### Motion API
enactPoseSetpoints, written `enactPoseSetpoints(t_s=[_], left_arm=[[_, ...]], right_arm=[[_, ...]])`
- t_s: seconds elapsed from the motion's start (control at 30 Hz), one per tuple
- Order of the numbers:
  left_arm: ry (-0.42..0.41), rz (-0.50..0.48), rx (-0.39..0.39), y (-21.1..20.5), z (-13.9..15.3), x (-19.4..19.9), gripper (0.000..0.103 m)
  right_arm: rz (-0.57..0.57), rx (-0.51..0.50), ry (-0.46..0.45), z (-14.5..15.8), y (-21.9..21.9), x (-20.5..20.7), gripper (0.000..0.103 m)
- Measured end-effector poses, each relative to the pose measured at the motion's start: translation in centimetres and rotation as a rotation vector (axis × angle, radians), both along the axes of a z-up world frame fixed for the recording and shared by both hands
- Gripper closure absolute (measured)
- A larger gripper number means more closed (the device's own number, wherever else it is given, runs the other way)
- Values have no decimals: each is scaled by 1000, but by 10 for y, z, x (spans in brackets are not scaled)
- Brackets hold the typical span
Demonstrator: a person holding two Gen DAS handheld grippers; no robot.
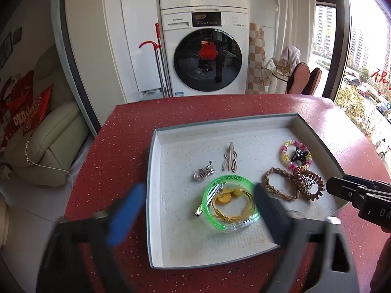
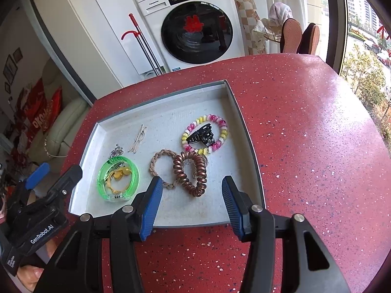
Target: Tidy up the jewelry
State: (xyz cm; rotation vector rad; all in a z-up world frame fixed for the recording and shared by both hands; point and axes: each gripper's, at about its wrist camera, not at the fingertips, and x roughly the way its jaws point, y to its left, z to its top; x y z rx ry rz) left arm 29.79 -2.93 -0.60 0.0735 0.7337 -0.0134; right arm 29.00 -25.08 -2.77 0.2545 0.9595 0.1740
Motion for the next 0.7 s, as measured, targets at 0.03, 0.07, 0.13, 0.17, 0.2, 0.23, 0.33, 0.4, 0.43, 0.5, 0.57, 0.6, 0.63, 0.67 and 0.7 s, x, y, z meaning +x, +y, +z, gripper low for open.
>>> enactPoseSetpoints(t_s=[0.03, 0.07, 0.13, 0.17, 0.2, 0.23, 0.33, 0.4, 0.43, 0.5, 0.57, 0.6, 0.63, 0.67, 0.7], left_arm=[[-29, -3, 7, 0, 4, -4, 0], [-33, -11, 17, -2, 6, -6, 0], [-37, -17, 24, -3, 10, -7, 0], [-40, -16, 24, -2, 12, -8, 0], [-40, -15, 19, -1, 13, -9, 0], [-35, -13, 13, 0, 14, -9, 0], [-20, 4, 12, 2, 15, -12, 0], [-26, 6, 17, 1, 15, -17, 0], [-28, 1, 13, 2, 15, -19, 0], [-26, 3, 8, 2, 16, -23, 0], [-28, 9, -1, 4, 17, -28, 0], [-28, 10, -5, 5, 18, -31, 0], [-28, 12, -8, 6, 18, -33, 0], [-28, 14, -10, 6, 18, -36, 0], [-27, 16, -12, 7, 17, -39, 0]], right_arm=[[0, -2, -1, 0, 0, 0, 47], [-1, -3, -1, 1, 0, 0, 46], [-2, 3, -8, 2, 1, -1, 44], [-3, 2, -15, 4, 1, -2, 40], [-2, -4, -26, 6, 1, -4, 32], [-2, -11, -38, 8, 2, -6, 28], [3, -34, -74, 15, 5, -13, 19], [11, -53, -96, 19, 8, -18, 17], [13, -63, -110, 21, 9, -21, 17], [9, -81, -140, 25, 11, -27, 16], [-1, -97, -173, 28, 11, -34, 16], [-8, -102, -191, 30, 11, -37, 15], [-13, -106, -211, 31, 11, -41, 15], [-17, -111, -231, 33, 11, -44, 15], [-21, -117, -252, 35, 12, -48, 15]])
